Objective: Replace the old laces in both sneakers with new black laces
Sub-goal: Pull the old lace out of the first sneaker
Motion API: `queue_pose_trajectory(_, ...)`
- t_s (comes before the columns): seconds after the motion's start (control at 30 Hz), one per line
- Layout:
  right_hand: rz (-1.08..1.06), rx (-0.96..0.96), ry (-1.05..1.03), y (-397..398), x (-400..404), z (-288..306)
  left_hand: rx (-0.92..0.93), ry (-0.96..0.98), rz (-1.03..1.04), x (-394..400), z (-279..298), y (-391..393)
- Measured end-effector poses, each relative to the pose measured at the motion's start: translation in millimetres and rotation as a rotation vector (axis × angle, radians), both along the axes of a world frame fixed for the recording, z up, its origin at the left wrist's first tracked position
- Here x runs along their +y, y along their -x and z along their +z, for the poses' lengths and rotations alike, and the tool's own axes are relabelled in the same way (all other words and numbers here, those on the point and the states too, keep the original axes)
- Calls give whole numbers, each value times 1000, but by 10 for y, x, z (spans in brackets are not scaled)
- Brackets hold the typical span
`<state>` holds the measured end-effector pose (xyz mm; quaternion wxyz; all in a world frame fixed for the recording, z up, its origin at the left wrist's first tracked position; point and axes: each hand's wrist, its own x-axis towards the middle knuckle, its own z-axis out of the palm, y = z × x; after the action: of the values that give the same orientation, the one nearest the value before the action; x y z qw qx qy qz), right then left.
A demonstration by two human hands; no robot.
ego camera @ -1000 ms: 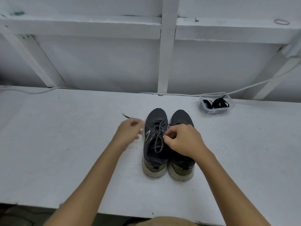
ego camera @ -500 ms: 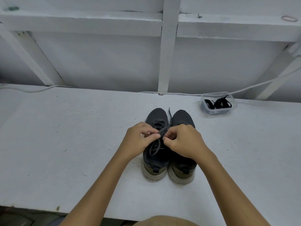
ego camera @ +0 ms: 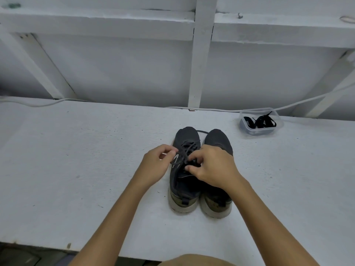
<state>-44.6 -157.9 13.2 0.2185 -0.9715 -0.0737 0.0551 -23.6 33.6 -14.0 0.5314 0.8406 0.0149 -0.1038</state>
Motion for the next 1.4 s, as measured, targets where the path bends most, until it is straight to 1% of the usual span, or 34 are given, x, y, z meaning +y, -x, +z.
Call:
queue_pose_trajectory(0.03,-13,-5,-15,-12,0,-13,-14,12,23,-20,1,37)
queue_pose_trajectory(0.1,-73,15,-144,-37,-59,-37,-67,41,44,-30,-1,100)
queue_pose_trajectory(0.17,-113,71,-300,-50,-149,-40,-131,29,-43,-15,-25,144)
queue_pose_trajectory(0.23,-102,133,-376,-52,-213,-21,-174,-21,-178,-12,-51,163)
queue_pose_trajectory(0.3,-65,170,-404,-50,-239,-14,-233,-102,-250,-42,-88,154)
queue_pose_trajectory(0.37,-50,182,-414,-49,-242,-17,-313,-159,-220,-100,-101,134)
queue_pose_trajectory(0.47,-85,183,-404,-56,-231,-42,-348,-139,-146,-160,-81,106)
queue_pose_trajectory(0.5,-96,188,-394,-57,-226,-43,-302,-85,-119,-162,-71,100)
queue_pose_trajectory(0.53,-101,193,-385,-61,-222,-43,-214,13,-80,-155,-46,99)
queue_pose_trajectory(0.6,-95,195,-371,-57,-208,-38,23,267,-29,-134,0,104)
queue_pose_trajectory(0.63,-79,190,-353,-51,-198,-28,96,330,-40,-118,16,113)
queue_pose_trajectory(0.73,-5,189,-314,-33,-176,17,141,361,-148,-100,26,110)
queue_pose_trajectory(0.87,9,227,-429,-44,-233,77,189,528,-81,-73,78,53)
queue_pose_trajectory(0.9,10,235,-425,-47,-237,85,199,537,-92,-73,79,41)
queue_pose_trajectory(1.0,2,223,-352,-71,-184,28,206,486,-157,-85,56,23)
queue_pose_trajectory(1.07,-27,191,-368,-79,-158,-13,226,530,-150,-77,54,-5)
queue_pose_trajectory(1.13,-68,205,-497,-78,-193,-13,279,705,-47,-44,53,-29)
queue_pose_trajectory(1.2,-145,253,-680,-74,-274,13,335,899,93,29,27,-46)
queue_pose_trajectory(1.27,-219,322,-903,-71,-368,34,362,1003,159,116,-16,-60)
queue_pose_trajectory(1.37,-295,448,-1335,-118,-509,-2,358,1135,207,205,-50,-106)
queue_pose_trajectory(1.4,-314,476,-1436,-127,-551,-17,355,1157,224,220,-33,-125)
